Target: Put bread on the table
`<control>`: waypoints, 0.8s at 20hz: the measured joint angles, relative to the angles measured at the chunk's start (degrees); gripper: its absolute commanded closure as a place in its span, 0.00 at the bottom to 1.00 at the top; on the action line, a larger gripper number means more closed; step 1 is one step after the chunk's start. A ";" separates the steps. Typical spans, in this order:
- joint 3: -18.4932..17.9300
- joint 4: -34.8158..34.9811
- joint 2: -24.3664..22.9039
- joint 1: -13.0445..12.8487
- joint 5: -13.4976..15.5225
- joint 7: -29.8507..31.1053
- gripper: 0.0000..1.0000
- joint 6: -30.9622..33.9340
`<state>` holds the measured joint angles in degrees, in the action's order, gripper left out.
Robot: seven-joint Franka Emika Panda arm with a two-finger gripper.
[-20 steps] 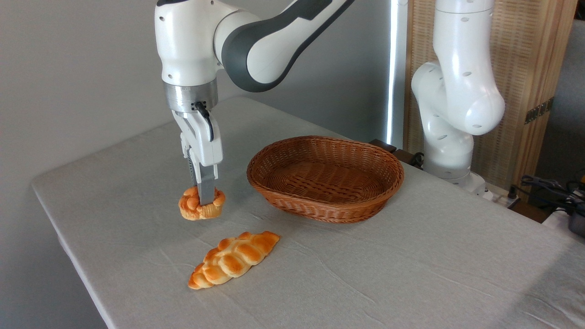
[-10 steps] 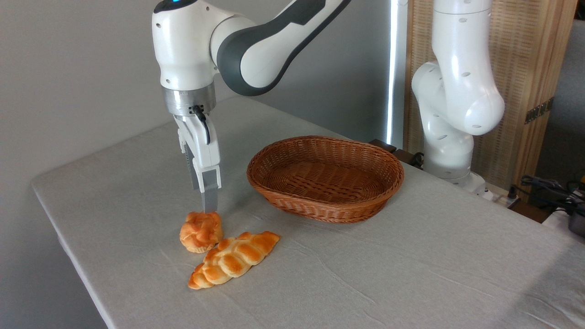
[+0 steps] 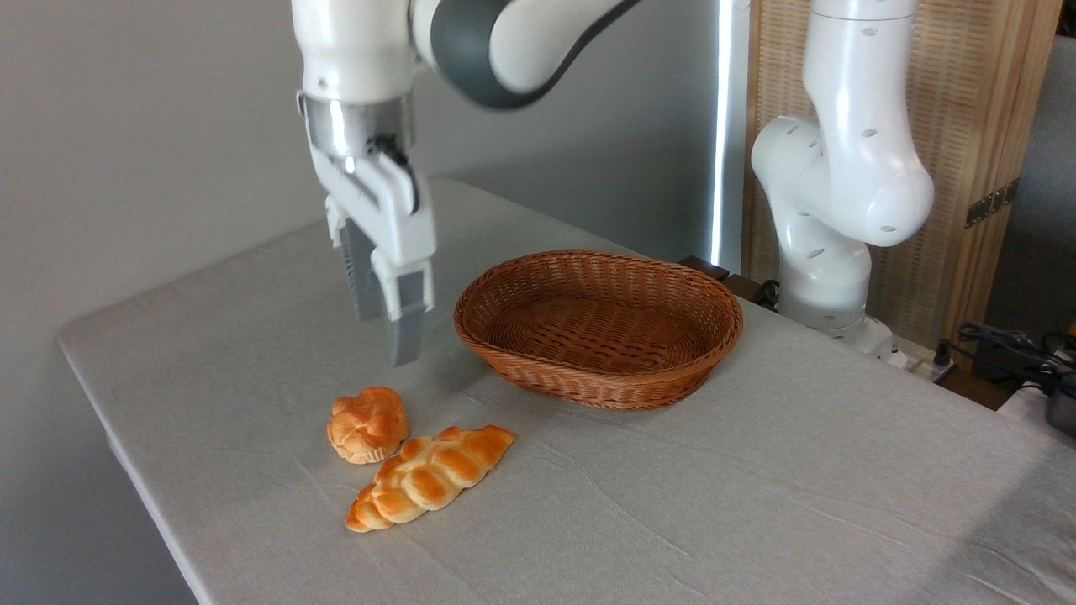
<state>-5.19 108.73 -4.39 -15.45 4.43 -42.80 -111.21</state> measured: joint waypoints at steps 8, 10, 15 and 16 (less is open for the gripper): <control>3.33 -11.83 0.32 8.31 -0.50 1.63 0.00 17.85; 3.31 -14.08 1.69 8.41 -1.10 2.83 0.00 19.43; 2.34 -17.12 3.19 8.93 -1.32 3.06 0.00 20.56; 2.34 -17.32 3.24 8.99 -1.32 3.06 0.00 20.56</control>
<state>-2.84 91.42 -1.16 -6.46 3.11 -39.74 -90.64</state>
